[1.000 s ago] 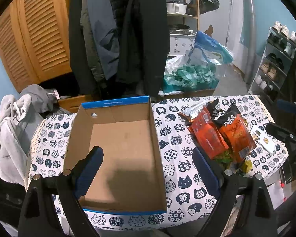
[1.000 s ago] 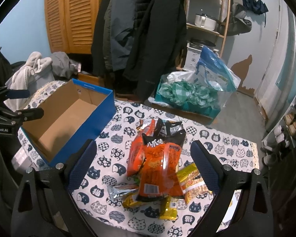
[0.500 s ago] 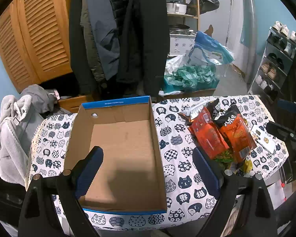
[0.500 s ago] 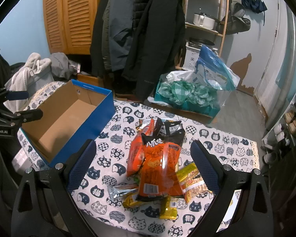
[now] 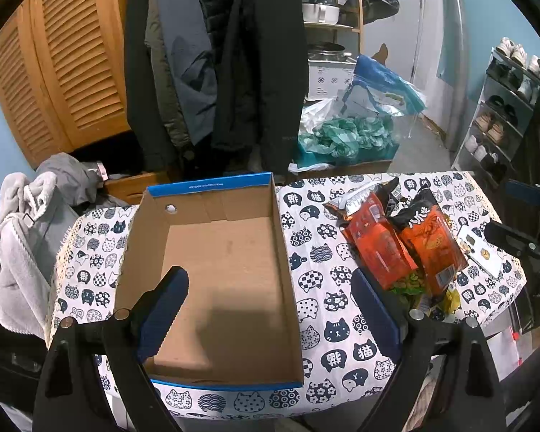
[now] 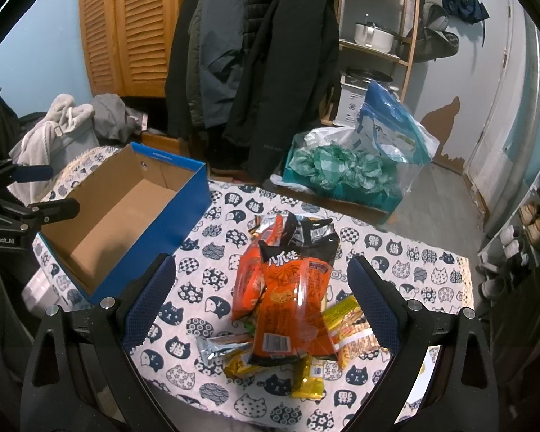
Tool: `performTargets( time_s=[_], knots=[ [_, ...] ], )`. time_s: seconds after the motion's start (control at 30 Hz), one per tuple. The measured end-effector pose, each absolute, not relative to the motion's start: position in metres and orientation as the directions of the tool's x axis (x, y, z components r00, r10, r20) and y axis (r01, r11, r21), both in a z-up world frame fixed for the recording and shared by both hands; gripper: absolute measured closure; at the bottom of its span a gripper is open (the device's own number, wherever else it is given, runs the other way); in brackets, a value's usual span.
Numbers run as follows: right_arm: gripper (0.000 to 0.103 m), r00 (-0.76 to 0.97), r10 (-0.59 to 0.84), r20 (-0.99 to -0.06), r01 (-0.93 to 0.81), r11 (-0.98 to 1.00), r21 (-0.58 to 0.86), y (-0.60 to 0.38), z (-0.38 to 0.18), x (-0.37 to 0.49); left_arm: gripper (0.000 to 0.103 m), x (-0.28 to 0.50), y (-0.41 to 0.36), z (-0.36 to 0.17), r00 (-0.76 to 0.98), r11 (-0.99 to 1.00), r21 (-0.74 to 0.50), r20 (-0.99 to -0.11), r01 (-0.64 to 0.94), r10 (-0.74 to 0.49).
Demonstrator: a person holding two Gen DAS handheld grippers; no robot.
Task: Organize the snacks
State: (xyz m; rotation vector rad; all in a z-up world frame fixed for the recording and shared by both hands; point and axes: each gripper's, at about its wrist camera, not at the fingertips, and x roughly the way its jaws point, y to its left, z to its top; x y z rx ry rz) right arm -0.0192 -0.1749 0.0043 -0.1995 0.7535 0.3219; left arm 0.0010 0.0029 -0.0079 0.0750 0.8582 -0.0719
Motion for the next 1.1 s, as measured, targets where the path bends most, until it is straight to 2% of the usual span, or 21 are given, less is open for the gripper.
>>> performTargets(
  time_s=[1.1],
  knots=[
    [0.007,0.678,0.216,-0.702,-0.358,0.932,-0.059,-0.1732,0.0022,-0.0204,0.01,-0.0009,-0.0051,-0.016,0.636,0.994,0.044,-0.771,0.104,-0.033]
  ],
)
